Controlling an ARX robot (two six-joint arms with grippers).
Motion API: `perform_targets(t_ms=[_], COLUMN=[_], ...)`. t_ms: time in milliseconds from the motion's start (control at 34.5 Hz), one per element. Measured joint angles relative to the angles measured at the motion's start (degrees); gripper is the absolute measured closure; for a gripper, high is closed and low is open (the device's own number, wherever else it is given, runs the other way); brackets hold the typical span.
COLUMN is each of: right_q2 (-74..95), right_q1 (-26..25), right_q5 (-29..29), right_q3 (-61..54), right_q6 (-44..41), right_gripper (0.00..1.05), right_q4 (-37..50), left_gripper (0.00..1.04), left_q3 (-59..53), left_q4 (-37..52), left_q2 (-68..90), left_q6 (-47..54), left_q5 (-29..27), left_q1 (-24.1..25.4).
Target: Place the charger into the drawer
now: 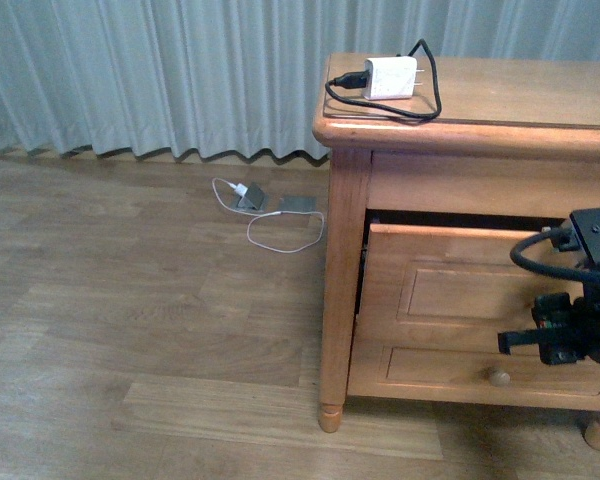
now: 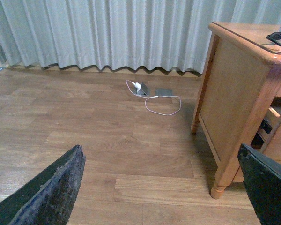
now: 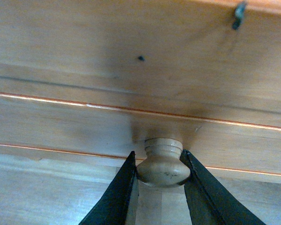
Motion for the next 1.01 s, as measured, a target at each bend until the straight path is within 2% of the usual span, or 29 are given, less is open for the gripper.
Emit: perform_targets(t_ms=[232,492,637,869,927,1014], right_q2=[-12.1,-21.2,-28.4,-51.5,-56.5,-63.0], right_q1=[-1.6,-2.2,-2.8,-5.9,-6.9,-8.4], right_q5=[-6.7,-9.2,-11.6,-19.5,-21.3,-23.5], right_q3=[-12.7,-20.9,-23.0,-23.1,-22.8,-22.4], right_q6=[0.6,0.6,1.1,3.1,3.7,4.1], right_gripper=[0.82,0.82,0.57,0.10,0.07,0.09], right_q4=[-6.1,-10.3,-15.1,-34.7,-38.8,-43.8], left_gripper=[0.06,0.06,0.06,0.06,0.06,0.06], left_q3=[0.0,0.0,0.0,0.0,0.0,0.0], left_q4=[0.0,0.0,0.0,0.0,0.0,0.0], left_q2=[0.0,0.0,0.0,0.0,0.0,0.0], left_q6=[0.0,0.0,0.0,0.0,0.0,0.0], left_q5=[0.0,0.0,0.0,0.0,0.0,0.0], left_q1=[0.0,0.0,0.0,0.0,0.0,0.0])
